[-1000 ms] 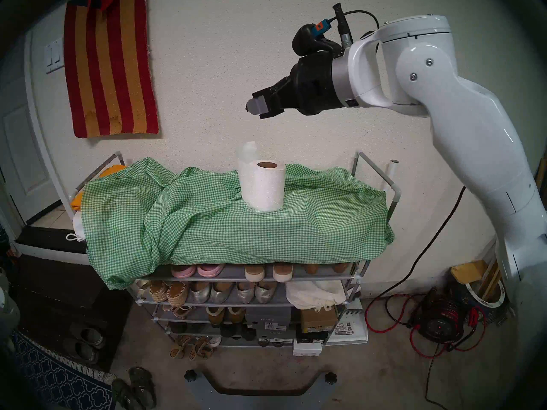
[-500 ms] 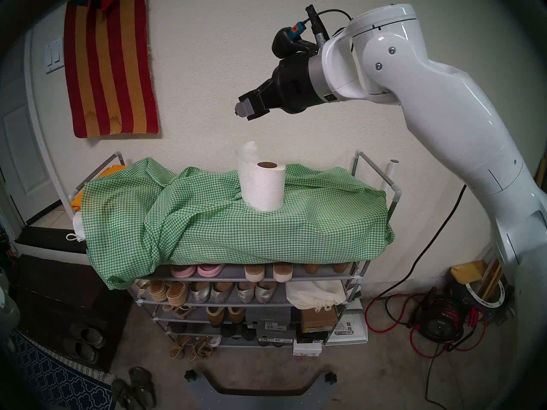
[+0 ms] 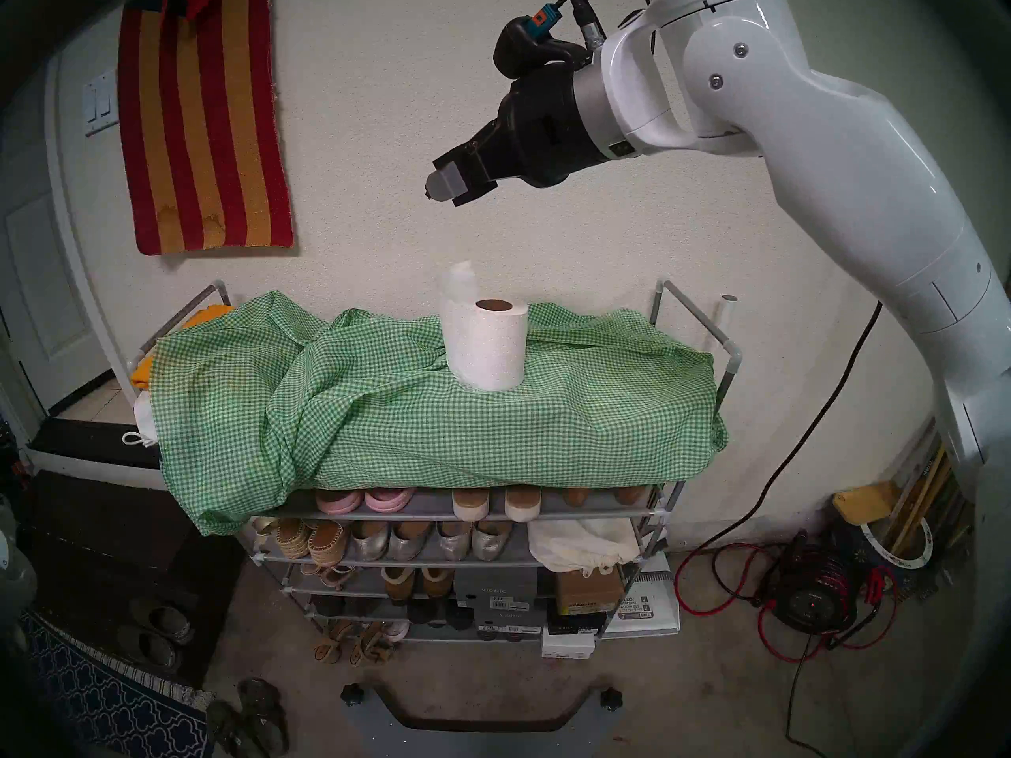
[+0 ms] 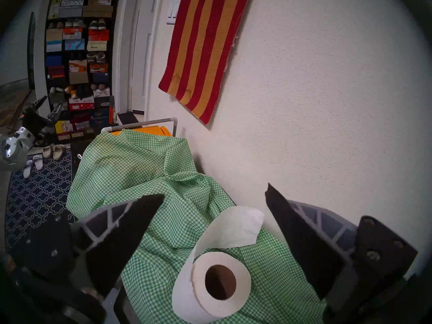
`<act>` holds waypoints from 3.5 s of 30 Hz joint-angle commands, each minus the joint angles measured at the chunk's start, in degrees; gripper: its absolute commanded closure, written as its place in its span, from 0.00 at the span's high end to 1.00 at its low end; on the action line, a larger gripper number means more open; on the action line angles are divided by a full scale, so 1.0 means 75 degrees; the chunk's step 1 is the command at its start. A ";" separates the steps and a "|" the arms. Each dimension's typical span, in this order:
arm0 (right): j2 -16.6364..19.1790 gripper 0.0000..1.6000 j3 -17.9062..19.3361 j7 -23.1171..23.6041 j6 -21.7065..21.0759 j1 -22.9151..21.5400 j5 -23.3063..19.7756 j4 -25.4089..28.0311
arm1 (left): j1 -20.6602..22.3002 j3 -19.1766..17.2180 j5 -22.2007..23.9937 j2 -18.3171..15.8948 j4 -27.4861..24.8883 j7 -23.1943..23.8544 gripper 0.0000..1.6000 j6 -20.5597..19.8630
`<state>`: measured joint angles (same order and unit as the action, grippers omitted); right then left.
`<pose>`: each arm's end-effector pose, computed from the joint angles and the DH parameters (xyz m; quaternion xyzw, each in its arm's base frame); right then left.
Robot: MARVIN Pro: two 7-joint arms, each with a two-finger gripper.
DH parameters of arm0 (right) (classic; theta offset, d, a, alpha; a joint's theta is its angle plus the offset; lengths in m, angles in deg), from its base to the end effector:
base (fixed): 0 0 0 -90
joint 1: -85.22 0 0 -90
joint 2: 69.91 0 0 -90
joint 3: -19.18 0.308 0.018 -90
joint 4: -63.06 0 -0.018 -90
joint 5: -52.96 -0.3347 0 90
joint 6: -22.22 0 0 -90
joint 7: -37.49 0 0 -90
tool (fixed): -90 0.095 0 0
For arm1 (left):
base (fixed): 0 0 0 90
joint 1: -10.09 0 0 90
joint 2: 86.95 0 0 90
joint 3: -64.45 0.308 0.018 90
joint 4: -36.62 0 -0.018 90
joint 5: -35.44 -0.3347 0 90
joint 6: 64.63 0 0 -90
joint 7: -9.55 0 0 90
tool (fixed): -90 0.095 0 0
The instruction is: Lift the object off the cloth, cover the shoe rack with the cloth, put the object back
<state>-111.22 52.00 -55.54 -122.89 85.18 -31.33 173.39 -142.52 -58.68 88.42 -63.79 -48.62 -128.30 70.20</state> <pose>0.4127 0.0943 0.1489 -0.7005 -0.4377 -0.5475 0.1342 0.2253 0.4656 -0.2054 -0.5164 -0.1834 -0.7327 0.4036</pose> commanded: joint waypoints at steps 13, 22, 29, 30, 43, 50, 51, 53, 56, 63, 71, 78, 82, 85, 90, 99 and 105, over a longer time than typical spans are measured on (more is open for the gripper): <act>0.0661 1.00 -0.1209 0.0682 0.0015 -0.1582 -0.0051 0.0119 | 0.0000 0.0002 -0.0006 -0.0013 -0.0003 0.0007 1.00 -0.0004; 0.0734 1.00 -0.1830 0.1012 0.0015 -0.2191 -0.0038 0.0053 | 0.0000 0.0002 -0.0006 -0.0013 -0.0003 0.0007 1.00 -0.0005; 0.0733 1.00 -0.2352 0.1294 0.0015 -0.2696 0.0009 -0.0049 | 0.0000 0.0002 -0.0006 -0.0013 -0.0002 0.0008 1.00 -0.0005; 0.0735 1.00 -0.2428 0.1340 0.0015 -0.2740 0.0012 -0.0064 | 0.0000 0.0002 -0.0006 -0.0013 -0.0003 0.0008 1.00 -0.0005; 0.0829 1.00 -0.3632 0.1927 0.0015 -0.3456 0.0372 -0.0195 | 0.0001 0.0002 -0.0006 -0.0013 -0.0003 0.0008 1.00 -0.0005; 0.0748 1.00 -0.4370 0.2214 0.0015 -0.3801 0.0661 -0.0370 | 0.0001 0.0002 -0.0006 -0.0013 -0.0003 0.0008 1.00 -0.0005; 0.0721 1.00 -0.4445 0.2251 0.0015 -0.3842 0.0688 -0.0409 | 0.0001 0.0002 -0.0006 -0.0013 -0.0003 0.0008 1.00 -0.0005; 0.0642 1.00 -0.4635 0.2350 0.0015 -0.3975 0.0766 -0.0506 | 0.0001 0.0002 -0.0006 -0.0013 -0.0002 0.0008 1.00 -0.0005; 0.0485 1.00 -0.4894 0.2498 0.0015 -0.4185 0.0860 -0.0667 | 0.0001 0.0002 -0.0007 -0.0013 -0.0002 0.0008 1.00 -0.0005; -0.0085 1.00 -0.5517 0.2939 0.0015 -0.4615 0.1019 -0.1077 | 0.0001 0.0002 -0.0007 -0.0014 -0.0002 0.0009 1.00 -0.0006; -0.0697 1.00 -0.6523 0.3609 0.0015 -0.5126 0.1253 -0.1478 | 0.0001 0.0003 -0.0009 -0.0014 -0.0001 0.0010 1.00 -0.0007; -0.1056 1.00 -0.7388 0.4422 0.0015 -0.5754 0.1449 -0.2140 | 0.0000 0.0003 -0.0009 -0.0016 0.0000 0.0012 1.00 -0.0009; -0.0965 1.00 -0.7319 0.4996 0.0015 -0.6023 0.1280 -0.2405 | 0.0000 0.0003 -0.0009 -0.0016 0.0000 0.0012 1.00 -0.0009; -0.1035 1.00 -0.7577 0.5474 0.0015 -0.6272 0.1395 -0.2619 | 0.0000 0.0003 -0.0009 -0.0016 0.0000 0.0013 1.00 -0.0010; -0.1368 1.00 -0.8290 0.6208 0.0015 -0.6721 0.1598 -0.2805 | -0.0001 0.0002 -0.0009 -0.0017 0.0001 0.0014 1.00 -0.0011; -0.2137 1.00 -0.9480 0.7458 0.0015 -0.7445 0.1865 -0.3061 | -0.0002 0.0002 -0.0009 -0.0018 0.0002 0.0016 1.00 -0.0012; -0.2569 1.00 -0.9593 0.7487 0.0015 -0.7576 0.1748 -0.3168 | -0.0002 0.0002 -0.0009 -0.0018 0.0002 0.0016 1.00 -0.0012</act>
<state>-125.93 -18.49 -2.83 -122.88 31.89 -17.33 150.57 -142.49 -58.68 88.42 -63.77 -48.62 -128.28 70.20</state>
